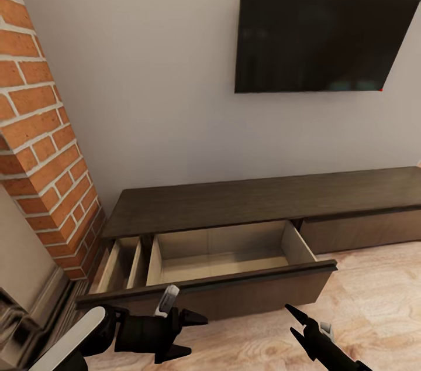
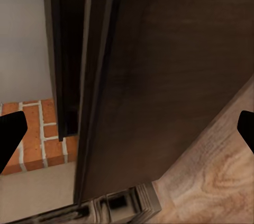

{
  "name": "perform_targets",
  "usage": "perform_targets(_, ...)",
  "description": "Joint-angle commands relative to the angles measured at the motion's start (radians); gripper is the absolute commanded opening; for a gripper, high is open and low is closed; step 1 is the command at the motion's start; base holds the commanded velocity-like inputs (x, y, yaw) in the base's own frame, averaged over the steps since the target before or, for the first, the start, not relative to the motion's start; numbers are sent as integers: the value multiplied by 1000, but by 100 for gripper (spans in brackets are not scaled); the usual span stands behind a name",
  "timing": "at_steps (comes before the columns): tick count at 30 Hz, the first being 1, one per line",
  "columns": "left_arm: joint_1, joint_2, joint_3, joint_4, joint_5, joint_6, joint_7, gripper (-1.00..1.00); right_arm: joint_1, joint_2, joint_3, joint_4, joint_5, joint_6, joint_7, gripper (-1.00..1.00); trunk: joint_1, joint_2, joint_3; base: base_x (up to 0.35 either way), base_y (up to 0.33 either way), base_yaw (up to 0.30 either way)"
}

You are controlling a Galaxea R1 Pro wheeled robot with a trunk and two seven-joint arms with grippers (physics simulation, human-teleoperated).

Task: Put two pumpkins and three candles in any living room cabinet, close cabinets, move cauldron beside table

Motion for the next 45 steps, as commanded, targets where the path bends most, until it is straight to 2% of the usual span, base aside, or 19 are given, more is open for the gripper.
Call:
perform_targets(1, -1, 1, -1, 5, 11, -7, 15, 100, -1, 0, 7, 0, -11, 9, 2, 100, -4, 7, 2, 0, 0, 0)
perform_targets(9, 0, 0, 0, 13, 12, -52, 60, 100, -1, 0, 6, 1, -10, 10, -1, 100, -35, 63, 27, 0, 0, 0)
perform_targets(10, 0, 0, 2, 14, 11, -1058, 412, 100, -1, 0, 7, 0, -10, 11, -3, 100, -39, 70, 31, 0, 0, 0)
perform_targets(13, 0, -1, 11, 19, 11, -1033, 412, 100, -1, 0, 8, -1, -9, 13, -1, 100, -50, 91, 40, 0, 0, 0)
perform_targets(35, 0, -1, 11, 23, 11, -1030, 412, 100, -1, 1, 8, 1, -7, 8, 3, 100, -134, 245, 109, 0, 0, 0)
perform_targets(42, 0, 1, 1, 19, 9, -1027, 411, 100, 0, 1, 8, 1, -5, 8, 3, 100, -161, 294, 131, 0, 0, 0)
perform_targets(44, -1, 2, 1, 14, 4, -989, 411, 100, -1, 1, 9, 1, -5, 7, 3, 100, -169, 308, 137, 0, 0, 0)
perform_targets(45, -2, 1, 4, 13, -9, -949, 410, 100, -1, 1, 9, 1, -4, 7, 3, 100, -173, 315, 140, 0, 0, 0)
